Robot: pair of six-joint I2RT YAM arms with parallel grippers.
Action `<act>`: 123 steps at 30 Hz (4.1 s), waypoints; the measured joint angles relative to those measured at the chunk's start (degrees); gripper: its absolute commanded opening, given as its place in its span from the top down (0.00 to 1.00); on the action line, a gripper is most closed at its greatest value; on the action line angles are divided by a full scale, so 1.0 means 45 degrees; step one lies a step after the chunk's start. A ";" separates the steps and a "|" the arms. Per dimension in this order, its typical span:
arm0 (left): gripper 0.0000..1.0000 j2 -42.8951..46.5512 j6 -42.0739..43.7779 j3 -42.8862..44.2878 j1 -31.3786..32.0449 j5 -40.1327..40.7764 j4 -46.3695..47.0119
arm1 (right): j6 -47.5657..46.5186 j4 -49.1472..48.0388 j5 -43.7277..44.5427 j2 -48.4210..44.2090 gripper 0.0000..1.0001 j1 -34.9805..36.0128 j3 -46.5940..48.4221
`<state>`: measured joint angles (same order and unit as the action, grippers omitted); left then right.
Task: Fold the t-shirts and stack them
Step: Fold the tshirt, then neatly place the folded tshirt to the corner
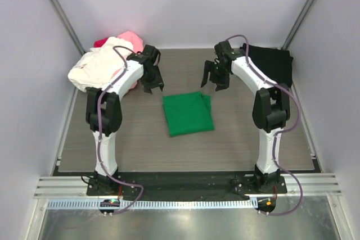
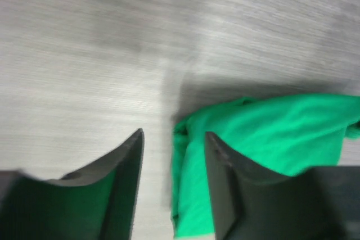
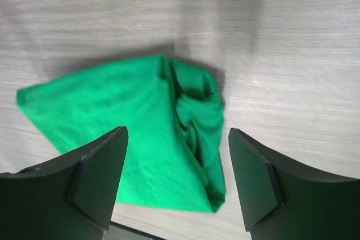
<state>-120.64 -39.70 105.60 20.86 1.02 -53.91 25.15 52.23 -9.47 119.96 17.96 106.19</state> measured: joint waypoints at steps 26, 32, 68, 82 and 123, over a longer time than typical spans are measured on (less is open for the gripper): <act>0.67 0.3759 -0.3774 -1.0608 0.2905 -0.4930 0.8903 | 0.2283 -0.8801 -0.3113 -0.5547 0.72 0.1307 -1.3274; 0.67 0.4250 -0.3249 -1.1055 0.2895 -0.4274 0.8825 | 0.3186 -1.0972 -0.3031 -0.6751 0.74 0.1545 -1.5212; 0.51 1.4163 0.1749 -1.0433 0.2977 0.2540 -0.1025 | 0.1384 -0.7742 -0.1161 -0.4600 0.11 -0.0155 -1.0618; 0.53 1.4673 0.1875 -1.0826 0.2977 0.3026 -0.0539 | 0.3143 -1.1769 -0.3487 -0.2948 0.99 0.0486 -1.1283; 0.59 1.5412 0.1831 -1.1050 0.2283 0.3589 -0.0432 | -0.4090 -0.5751 0.1190 -0.2705 0.99 -0.4988 -0.0534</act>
<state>-51.29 -31.46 55.88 31.14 17.17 -55.86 6.74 26.35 -4.12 107.79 -4.49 103.79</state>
